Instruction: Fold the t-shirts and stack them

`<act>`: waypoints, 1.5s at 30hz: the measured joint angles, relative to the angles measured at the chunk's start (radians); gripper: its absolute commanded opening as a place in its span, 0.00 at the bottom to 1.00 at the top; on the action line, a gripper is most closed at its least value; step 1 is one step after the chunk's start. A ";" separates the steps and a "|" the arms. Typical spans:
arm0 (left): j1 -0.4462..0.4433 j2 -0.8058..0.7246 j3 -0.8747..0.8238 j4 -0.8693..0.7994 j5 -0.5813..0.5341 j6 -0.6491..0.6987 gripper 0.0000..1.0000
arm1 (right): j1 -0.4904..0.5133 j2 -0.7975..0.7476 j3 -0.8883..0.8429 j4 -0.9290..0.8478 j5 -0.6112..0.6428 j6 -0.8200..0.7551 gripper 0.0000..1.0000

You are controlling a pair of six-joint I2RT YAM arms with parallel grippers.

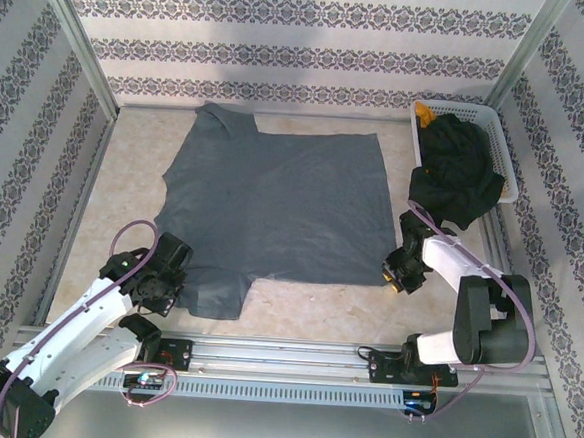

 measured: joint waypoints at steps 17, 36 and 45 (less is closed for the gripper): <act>0.040 0.236 0.233 0.291 -0.068 0.159 0.00 | 0.003 -0.078 0.178 -0.094 0.010 -0.077 0.00; 0.309 0.528 0.409 0.595 0.014 0.377 0.00 | 0.002 0.288 0.560 -0.107 0.014 -0.087 0.00; 0.388 0.592 0.439 0.661 0.043 0.439 0.00 | 0.002 0.429 0.708 -0.109 0.031 -0.087 0.00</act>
